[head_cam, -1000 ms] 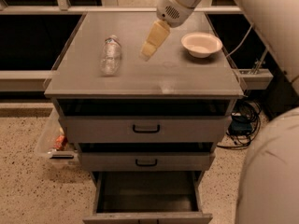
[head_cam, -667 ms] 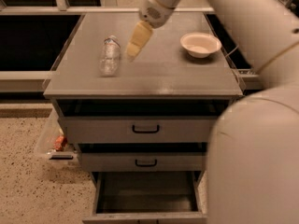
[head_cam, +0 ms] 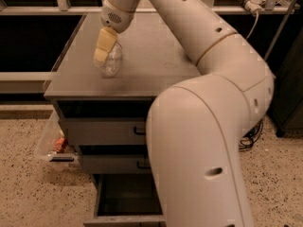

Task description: Place water bottle into bottom drawer

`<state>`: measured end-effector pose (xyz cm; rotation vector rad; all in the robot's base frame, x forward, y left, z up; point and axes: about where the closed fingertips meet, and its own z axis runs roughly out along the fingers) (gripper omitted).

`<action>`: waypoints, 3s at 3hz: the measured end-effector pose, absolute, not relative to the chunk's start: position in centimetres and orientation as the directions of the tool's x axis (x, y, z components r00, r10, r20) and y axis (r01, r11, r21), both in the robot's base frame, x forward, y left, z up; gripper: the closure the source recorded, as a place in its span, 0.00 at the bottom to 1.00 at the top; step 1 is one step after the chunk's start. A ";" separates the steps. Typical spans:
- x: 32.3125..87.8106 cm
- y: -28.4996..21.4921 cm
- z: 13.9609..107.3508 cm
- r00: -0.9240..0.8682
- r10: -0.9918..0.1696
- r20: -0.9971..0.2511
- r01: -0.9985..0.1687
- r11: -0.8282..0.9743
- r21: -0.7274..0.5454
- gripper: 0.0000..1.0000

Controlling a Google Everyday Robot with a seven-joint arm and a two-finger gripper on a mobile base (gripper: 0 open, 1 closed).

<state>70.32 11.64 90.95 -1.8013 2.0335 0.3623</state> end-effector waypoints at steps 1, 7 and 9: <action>71.0 13.7 89.8 -0.083 -0.898 -0.432 -0.992 0.117 -0.054 0.00; 70.3 6.7 93.3 -0.398 -0.699 -0.594 -0.774 0.604 -0.191 0.00; 70.6 10.3 93.1 -0.369 -0.723 -0.583 -0.857 0.508 -0.087 0.00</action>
Offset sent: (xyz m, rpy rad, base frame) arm 0.0014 0.0135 -0.0067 -0.0300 -0.0147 0.0007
